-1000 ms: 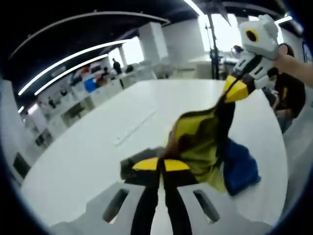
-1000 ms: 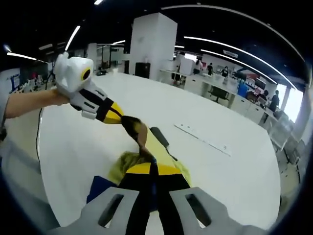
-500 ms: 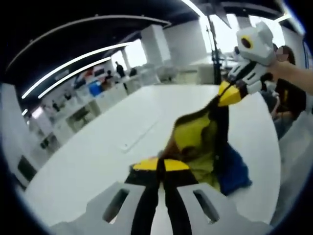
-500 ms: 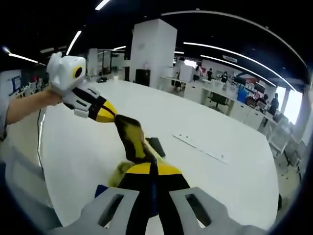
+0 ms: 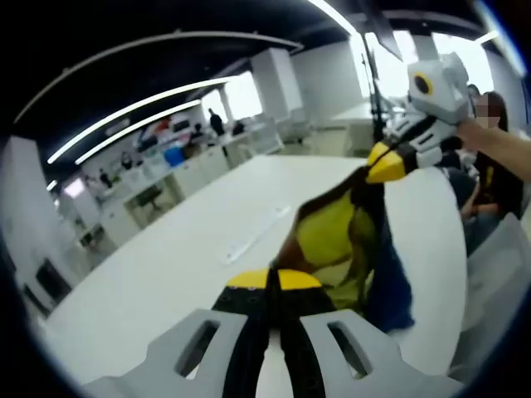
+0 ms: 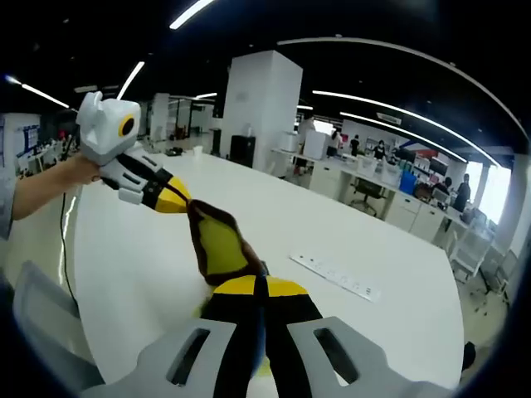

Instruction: Fold the garment on the visible template until the final outline fits inside the template.

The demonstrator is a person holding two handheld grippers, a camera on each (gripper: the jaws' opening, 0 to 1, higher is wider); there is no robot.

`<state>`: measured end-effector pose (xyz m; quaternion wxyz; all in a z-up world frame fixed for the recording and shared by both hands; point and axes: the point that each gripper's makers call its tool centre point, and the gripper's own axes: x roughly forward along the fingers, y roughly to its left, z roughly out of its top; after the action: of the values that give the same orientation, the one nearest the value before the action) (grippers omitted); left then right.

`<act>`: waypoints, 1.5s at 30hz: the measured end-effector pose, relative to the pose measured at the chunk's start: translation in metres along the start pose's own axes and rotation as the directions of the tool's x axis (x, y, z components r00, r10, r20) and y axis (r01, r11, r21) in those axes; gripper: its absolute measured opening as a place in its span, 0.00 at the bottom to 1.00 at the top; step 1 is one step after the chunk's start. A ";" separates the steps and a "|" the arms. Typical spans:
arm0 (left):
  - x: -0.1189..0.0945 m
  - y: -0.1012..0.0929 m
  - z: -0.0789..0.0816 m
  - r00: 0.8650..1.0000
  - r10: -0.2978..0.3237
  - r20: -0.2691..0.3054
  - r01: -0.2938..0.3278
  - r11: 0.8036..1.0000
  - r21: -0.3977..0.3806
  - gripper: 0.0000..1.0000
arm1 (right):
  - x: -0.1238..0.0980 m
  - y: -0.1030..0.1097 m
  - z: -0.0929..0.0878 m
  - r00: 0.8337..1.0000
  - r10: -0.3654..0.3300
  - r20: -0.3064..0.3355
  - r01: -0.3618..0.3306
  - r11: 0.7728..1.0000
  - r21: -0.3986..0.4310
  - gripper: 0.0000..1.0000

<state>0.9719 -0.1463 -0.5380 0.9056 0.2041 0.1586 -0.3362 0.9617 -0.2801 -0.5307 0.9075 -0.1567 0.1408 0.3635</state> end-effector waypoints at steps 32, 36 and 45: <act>-0.080 0.022 0.094 0.994 0.076 0.080 -0.086 0.989 0.119 0.00 | -0.051 -0.012 0.093 0.988 -0.025 0.154 0.042 0.993 -0.113 0.01; -0.093 0.020 0.107 0.991 0.089 0.096 -0.102 0.985 0.139 0.00 | -0.063 -0.010 0.106 0.984 -0.029 0.178 0.053 0.990 -0.130 0.01; -0.122 0.008 0.131 0.988 0.102 0.118 -0.122 0.977 0.176 0.00 | -0.092 -0.005 0.132 0.973 -0.043 0.227 0.082 0.983 -0.165 0.01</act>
<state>0.9087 -0.1371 -0.3706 0.9078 0.2765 0.0657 -0.3084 0.9195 -0.2891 -0.3753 0.9115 -0.1974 0.0012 0.3609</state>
